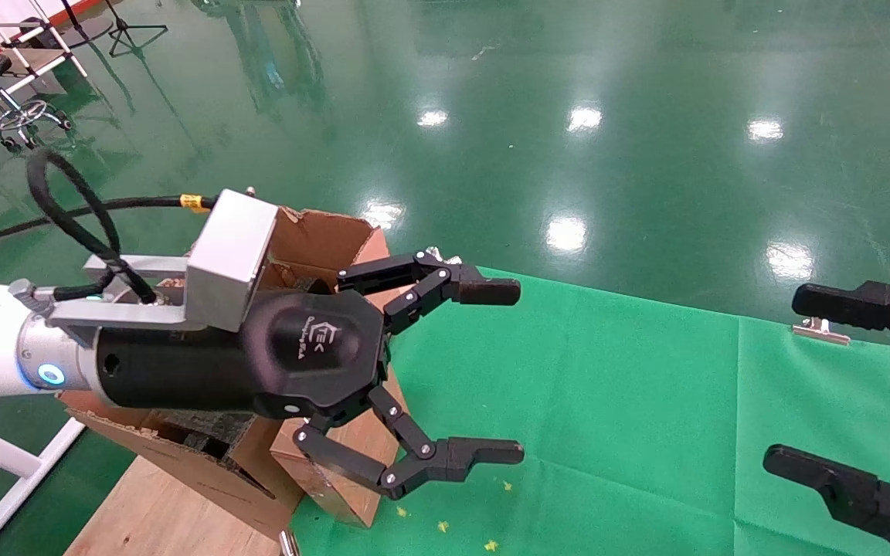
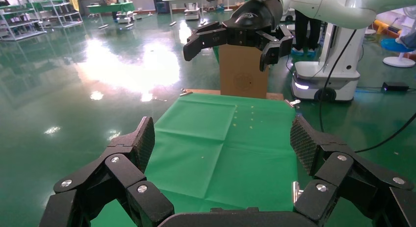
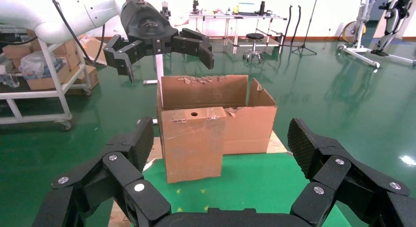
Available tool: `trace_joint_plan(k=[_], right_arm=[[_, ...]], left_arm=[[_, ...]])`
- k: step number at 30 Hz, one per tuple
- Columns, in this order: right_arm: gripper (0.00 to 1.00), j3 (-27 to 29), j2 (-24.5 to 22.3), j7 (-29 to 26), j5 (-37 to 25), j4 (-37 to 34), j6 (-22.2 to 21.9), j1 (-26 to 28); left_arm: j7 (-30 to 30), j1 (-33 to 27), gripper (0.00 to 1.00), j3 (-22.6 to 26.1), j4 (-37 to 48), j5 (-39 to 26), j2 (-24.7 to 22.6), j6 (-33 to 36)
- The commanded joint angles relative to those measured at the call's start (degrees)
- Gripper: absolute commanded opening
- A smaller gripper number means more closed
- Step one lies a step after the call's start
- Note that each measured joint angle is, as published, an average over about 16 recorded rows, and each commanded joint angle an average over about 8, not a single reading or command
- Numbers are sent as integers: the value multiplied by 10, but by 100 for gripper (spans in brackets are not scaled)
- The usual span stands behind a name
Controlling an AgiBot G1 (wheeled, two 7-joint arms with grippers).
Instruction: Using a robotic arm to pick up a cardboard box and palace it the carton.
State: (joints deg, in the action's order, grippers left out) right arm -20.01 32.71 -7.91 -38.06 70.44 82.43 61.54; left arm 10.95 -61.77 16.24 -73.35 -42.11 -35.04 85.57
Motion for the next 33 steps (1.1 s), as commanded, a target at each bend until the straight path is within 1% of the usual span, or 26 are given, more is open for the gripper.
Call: trace_joint_plan(k=[1, 15, 16, 17, 21, 23, 24, 25, 29, 33], right_arm=[[100, 0, 0, 0, 0, 0, 0, 0], [100, 0, 0, 0, 0, 0, 0, 0], [98, 0, 0, 0, 0, 0, 0, 0], [90, 0, 0, 0, 0, 0, 0, 0], [40, 0, 0, 0, 0, 0, 0, 0], [15, 0, 0, 0, 0, 0, 0, 0], [4, 0, 0, 0, 0, 0, 0, 0], [0, 0, 0, 0, 0, 0, 0, 0], [0, 0, 0, 0, 0, 0, 0, 0], [0, 0, 0, 0, 0, 0, 0, 0]], left_arm=[[0, 0, 100, 0, 0, 0, 0, 0], [0, 0, 100, 0, 0, 0, 0, 0], [0, 0, 100, 0, 0, 0, 0, 0], [0, 0, 100, 0, 0, 0, 0, 0], [1, 0, 100, 2, 2, -11, 4, -5], [3, -3, 100, 7, 4, -30, 8, -14], [5, -7, 100, 10, 4, -44, 11, -19], [8, -10, 100, 14, 4, -59, 14, -25], [21, -27, 100, 29, -1, -109, 23, -46], [28, -38, 100, 37, -5, -130, 26, -54]])
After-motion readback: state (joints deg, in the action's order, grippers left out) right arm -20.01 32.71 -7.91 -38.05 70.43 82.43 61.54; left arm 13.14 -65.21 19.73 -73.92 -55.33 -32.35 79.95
